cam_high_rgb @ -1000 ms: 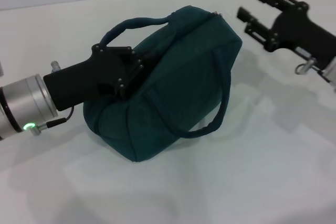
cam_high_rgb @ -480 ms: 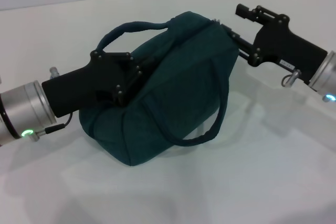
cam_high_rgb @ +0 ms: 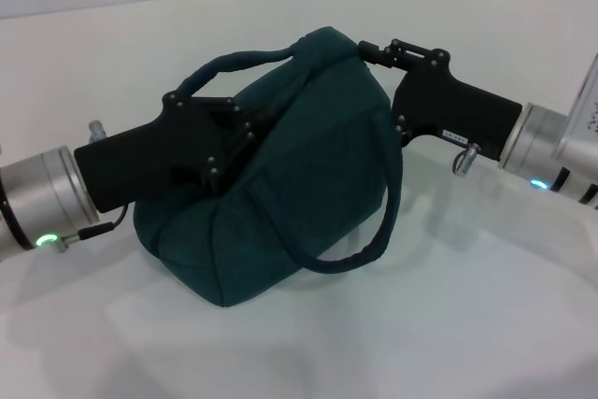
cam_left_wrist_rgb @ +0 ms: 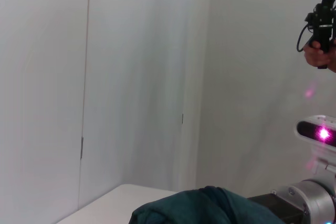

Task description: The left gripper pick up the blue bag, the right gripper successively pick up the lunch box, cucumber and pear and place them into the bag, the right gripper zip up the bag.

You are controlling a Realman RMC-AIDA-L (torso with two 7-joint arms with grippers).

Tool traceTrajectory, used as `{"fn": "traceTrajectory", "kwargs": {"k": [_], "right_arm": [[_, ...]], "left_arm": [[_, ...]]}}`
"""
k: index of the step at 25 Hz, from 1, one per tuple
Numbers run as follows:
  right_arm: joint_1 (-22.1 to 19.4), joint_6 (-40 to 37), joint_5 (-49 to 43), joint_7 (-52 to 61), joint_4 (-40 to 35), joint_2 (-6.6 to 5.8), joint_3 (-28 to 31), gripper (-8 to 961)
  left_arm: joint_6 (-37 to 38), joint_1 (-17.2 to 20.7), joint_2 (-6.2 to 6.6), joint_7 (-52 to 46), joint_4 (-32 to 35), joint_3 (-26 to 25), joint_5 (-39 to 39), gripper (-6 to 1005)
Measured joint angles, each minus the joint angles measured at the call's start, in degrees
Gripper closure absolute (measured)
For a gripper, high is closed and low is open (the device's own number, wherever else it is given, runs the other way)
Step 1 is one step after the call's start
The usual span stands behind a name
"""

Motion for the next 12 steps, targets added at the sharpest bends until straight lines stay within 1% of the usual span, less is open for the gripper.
{"fn": "traceTrajectory", "kwargs": {"k": [5,8,12], "right_arm": [[-1.6,-0.4,-0.6,-0.1,-1.8,-0.02,0.4,413],[-3.6,-1.3,-0.6,-1.5,-2.8,0.06,2.4,414],[-5.6,-3.6,-0.7,-4.4,-3.2,0.69,5.2,556]], "left_arm": [[0.0,0.3,0.04,0.5,0.0,0.0,0.0,963],[0.1,0.3,0.06,0.8,0.1,0.0,0.0,963],[0.1,0.3,0.14,1.0,0.1,0.0,-0.2,962]]}}
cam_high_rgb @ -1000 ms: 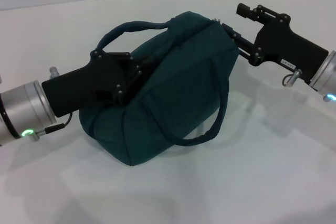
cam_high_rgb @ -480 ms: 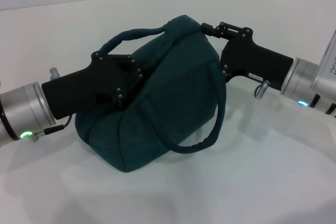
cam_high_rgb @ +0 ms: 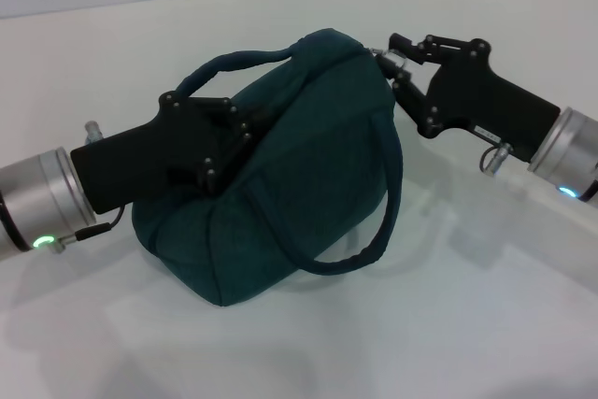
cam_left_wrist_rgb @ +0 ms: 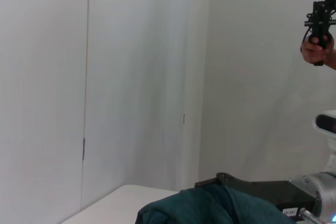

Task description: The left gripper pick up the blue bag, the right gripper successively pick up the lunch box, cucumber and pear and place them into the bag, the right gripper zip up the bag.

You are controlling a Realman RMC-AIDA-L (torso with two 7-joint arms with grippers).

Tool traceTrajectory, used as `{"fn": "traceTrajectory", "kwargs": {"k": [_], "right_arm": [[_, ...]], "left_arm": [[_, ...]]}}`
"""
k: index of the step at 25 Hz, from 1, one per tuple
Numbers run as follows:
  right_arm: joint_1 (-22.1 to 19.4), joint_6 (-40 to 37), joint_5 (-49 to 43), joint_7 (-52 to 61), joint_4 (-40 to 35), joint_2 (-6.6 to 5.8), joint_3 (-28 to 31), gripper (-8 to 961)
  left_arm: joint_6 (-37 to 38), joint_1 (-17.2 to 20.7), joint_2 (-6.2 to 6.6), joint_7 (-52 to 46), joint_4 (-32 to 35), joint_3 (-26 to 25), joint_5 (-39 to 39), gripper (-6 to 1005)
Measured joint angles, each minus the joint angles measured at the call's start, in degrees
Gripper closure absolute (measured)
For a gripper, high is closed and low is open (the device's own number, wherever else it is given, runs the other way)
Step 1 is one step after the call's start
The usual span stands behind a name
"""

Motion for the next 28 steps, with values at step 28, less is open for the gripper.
{"fn": "traceTrajectory", "kwargs": {"k": [28], "right_arm": [[-1.3,3.5,2.3,-1.8,2.7,0.67,5.7,939]], "left_arm": [[0.3,-0.4,-0.23,-0.6,0.0,-0.1,-2.3,963]]}}
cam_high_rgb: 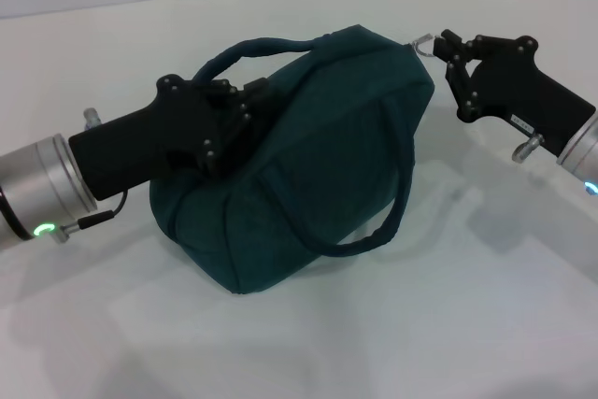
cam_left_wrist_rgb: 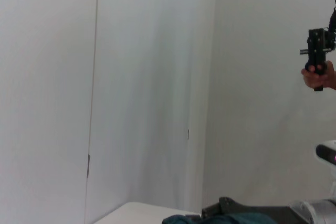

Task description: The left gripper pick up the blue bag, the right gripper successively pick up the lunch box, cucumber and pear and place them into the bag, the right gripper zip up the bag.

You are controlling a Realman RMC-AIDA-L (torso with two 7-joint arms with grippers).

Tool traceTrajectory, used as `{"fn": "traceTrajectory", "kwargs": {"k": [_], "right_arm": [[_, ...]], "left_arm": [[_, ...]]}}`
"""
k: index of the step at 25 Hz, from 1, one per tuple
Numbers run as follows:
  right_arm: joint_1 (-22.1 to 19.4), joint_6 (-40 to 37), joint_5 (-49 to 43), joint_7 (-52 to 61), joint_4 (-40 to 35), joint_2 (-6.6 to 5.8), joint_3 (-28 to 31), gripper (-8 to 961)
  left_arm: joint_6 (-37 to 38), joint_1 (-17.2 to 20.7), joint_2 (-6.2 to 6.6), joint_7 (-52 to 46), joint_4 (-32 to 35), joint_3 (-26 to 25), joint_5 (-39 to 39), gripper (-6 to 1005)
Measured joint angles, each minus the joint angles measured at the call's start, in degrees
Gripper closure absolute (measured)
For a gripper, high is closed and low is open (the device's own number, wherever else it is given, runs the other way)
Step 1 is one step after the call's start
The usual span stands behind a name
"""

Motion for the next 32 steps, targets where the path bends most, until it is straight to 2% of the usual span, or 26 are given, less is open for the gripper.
{"fn": "traceTrajectory", "kwargs": {"k": [20,24,28,30,32], "right_arm": [[0.6,1.5,-0.2,2.5,3.4,0.21,-0.4,900],[0.7,-1.6,-1.5,6.1,3.2,-0.13,-0.6,893],[0.8,-3.1,-1.8,8.8,3.0,-0.38,-0.2,885],[1.0,-2.9,-1.6,9.4,2.9,-0.36,-0.1,881],[1.1,-2.9,-1.5,9.5,2.9,-0.31,0.0,804]], "left_arm": [[-0.2,-1.2,-0.23,-0.5,-1.0,0.2,-1.0,963],[0.0,-0.3,-0.26,-0.3,-1.6,0.1,-1.8,956],[0.3,1.3,-0.34,-0.2,-2.0,0.0,-5.8,932],[0.3,2.2,-0.43,0.3,-2.3,0.1,-7.5,841],[0.3,2.8,-0.51,1.6,-3.1,0.3,-9.0,750]]}}
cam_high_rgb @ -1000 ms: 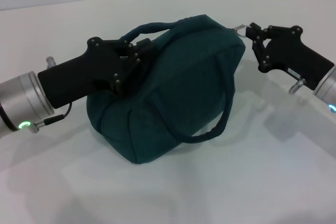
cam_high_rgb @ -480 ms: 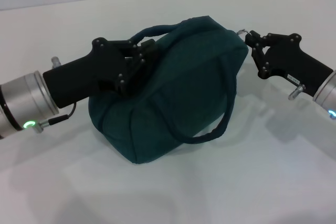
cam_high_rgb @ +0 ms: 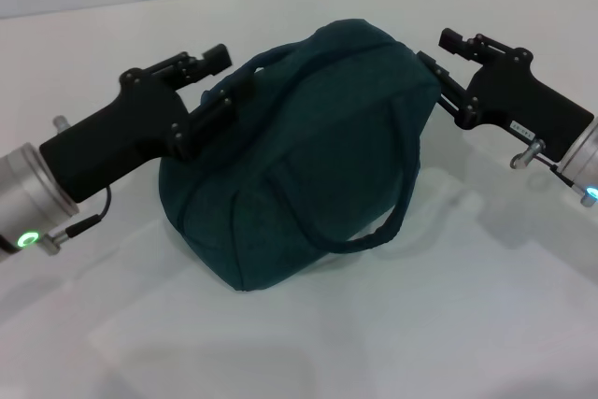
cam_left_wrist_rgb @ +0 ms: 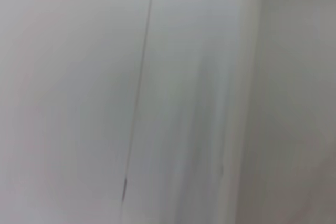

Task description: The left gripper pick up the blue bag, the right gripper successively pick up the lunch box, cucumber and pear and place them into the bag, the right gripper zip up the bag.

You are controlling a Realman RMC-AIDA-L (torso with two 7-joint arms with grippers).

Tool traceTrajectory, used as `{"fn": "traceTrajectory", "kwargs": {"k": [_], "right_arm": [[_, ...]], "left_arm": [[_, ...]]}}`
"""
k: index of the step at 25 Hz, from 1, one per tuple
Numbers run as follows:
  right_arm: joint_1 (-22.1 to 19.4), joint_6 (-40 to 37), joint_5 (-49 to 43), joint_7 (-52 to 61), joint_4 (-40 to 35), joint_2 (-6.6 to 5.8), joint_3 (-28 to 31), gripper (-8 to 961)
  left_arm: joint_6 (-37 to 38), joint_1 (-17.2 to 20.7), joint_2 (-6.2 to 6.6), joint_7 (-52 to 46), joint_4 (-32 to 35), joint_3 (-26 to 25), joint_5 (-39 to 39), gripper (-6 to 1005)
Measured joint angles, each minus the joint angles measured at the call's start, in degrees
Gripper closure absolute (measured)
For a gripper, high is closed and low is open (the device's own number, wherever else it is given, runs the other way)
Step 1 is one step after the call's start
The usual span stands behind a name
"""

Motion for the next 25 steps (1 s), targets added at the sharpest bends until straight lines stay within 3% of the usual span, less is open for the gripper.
{"fn": "traceTrajectory", "kwargs": {"k": [3,6,11,15,18,21,25], "right_arm": [[0.0,-0.5,0.1,0.1,0.0,0.04,0.3,689],[-0.3,-3.0,0.1,1.1,-0.1,-0.27,0.6,452],[-0.6,-10.2,-0.8,6.1,-0.1,-2.5,1.2,290],[0.3,-17.6,-6.2,13.9,-0.2,-6.16,1.2,290],[1.8,-23.6,-13.1,17.7,-0.2,-8.69,1.3,289],[3.2,-27.9,-18.6,19.2,-0.2,-9.56,1.4,289],[4.2,-28.5,-20.5,20.0,-0.2,-9.22,1.4,289]], "left_arm": [[1.8,0.8,-0.03,1.9,-1.2,0.0,-2.3,625],[4.5,1.7,0.11,2.7,-1.4,-0.3,-4.1,506],[9.9,2.4,0.72,3.5,-0.8,-0.3,-4.7,386],[15.2,2.2,1.65,3.9,-0.8,-0.2,-3.7,307],[16.7,2.8,1.59,5.8,-1.2,0.0,-1.5,247],[16.8,3.6,0.63,9.0,-2.0,-0.2,2.1,254],[16.7,4.2,0.22,10.9,-3.9,-0.3,1.9,254]]}}
